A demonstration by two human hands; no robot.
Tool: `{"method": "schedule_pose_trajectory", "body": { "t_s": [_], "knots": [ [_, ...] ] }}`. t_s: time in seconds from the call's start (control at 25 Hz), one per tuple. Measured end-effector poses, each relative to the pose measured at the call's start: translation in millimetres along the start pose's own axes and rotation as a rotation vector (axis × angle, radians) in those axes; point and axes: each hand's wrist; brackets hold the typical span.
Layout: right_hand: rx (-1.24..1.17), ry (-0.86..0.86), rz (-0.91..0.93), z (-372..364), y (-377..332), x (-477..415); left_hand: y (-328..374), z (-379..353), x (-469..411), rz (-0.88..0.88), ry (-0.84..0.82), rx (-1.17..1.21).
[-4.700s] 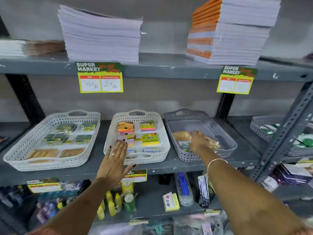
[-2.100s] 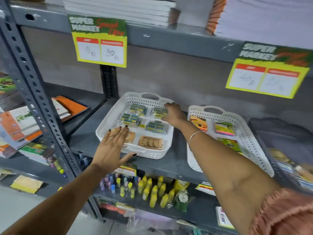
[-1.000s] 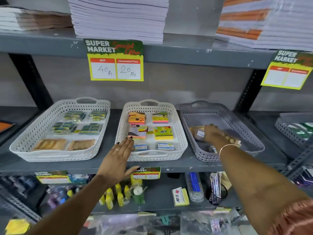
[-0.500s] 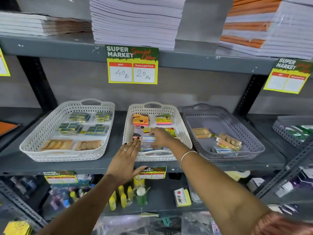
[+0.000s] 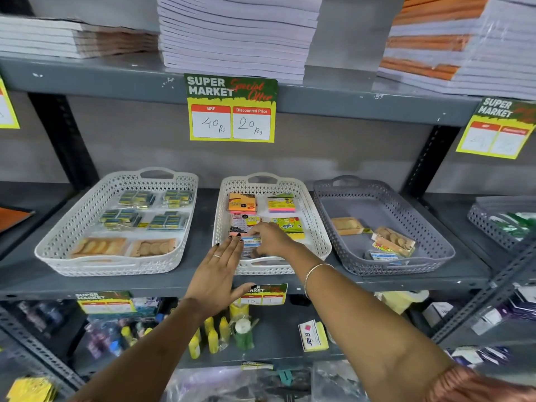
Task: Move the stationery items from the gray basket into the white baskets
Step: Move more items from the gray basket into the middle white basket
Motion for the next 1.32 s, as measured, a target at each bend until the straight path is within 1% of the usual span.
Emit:
{"method": "schedule_pose_trajectory", "body": {
  "t_s": [0.24, 0.32, 0.36, 0.44, 0.52, 0.56, 0.6, 0.64, 0.68, 0.72, 0.76, 0.84, 0.96, 1.04, 1.2, 1.32],
  "knots": [
    [-0.087, -0.047, -0.049, 17.7, 6.7, 10.3, 0.2, -2.0, -0.3, -0.006, 0.022, -0.005],
    [-0.132, -0.021, -0.102, 32.2, 18.5, 14.5, 1.0, -2.6, 0.1, -0.004, 0.032, -0.004],
    [-0.146, 0.028, -0.142, 40.4, 27.2, 16.2, 1.1, -2.8, 0.5, 0.0, 0.037, -0.002],
    [-0.131, 0.224, -0.221, 60.2, 49.6, 20.8, 1.8, -2.4, 0.5, 0.008, 0.044, 0.005],
    [0.017, 0.452, -0.366, 79.6, 78.9, 28.9, 2.7, -1.3, 0.5, 0.013, 0.046, 0.008],
    [0.14, 0.496, -0.471, 86.8, 95.7, 34.8, 3.1, -1.0, 0.7, 0.017, 0.049, 0.008],
    [0.287, 0.438, -0.584, 91.9, 112.6, 41.9, 3.2, -0.8, 0.8, 0.019, 0.049, 0.01],
    [0.425, 0.314, -0.685, 95.3, 125.3, 50.6, 3.5, -0.6, 0.9, 0.019, 0.048, 0.016],
    [0.51, 0.188, -0.771, 96.6, 136.7, 57.4, 3.3, -0.9, 1.1, 0.02, 0.048, 0.02],
    [0.536, 0.083, -0.841, 97.0, 143.7, 63.2, 3.0, -0.6, 0.9, 0.021, 0.047, 0.017],
    [0.526, 0.014, -0.887, 96.5, 149.1, 64.9, 3.0, -0.2, 1.0, 0.022, 0.045, 0.014],
    [0.534, -0.061, -0.885, 99.6, 150.4, 66.2, 3.5, 1.8, 0.2, 0.022, 0.038, 0.008],
    [0.588, -0.103, -0.804, 99.5, 145.2, 64.5, 3.3, 2.3, 0.7, 0.02, 0.025, -0.007],
    [0.653, -0.097, -0.771, 97.8, 144.5, 64.2, 2.9, 1.9, 0.5, 0.017, 0.024, -0.01],
    [0.726, -0.037, -0.739, 101.1, 142.8, 61.6, 3.2, 0.9, -0.4, 0.02, 0.019, -0.017],
    [0.704, 0.055, -0.681, 112.0, 130.5, 54.4, 3.5, 0.6, -0.3, 0.024, 0.019, -0.01]
  ]
}}
Point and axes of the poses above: each hand's wrist, its own x-axis away from the middle knuckle, its own z-axis out of the back of the hand, y = z × x, and after that the axes turned 12 degrees about y, right-handed
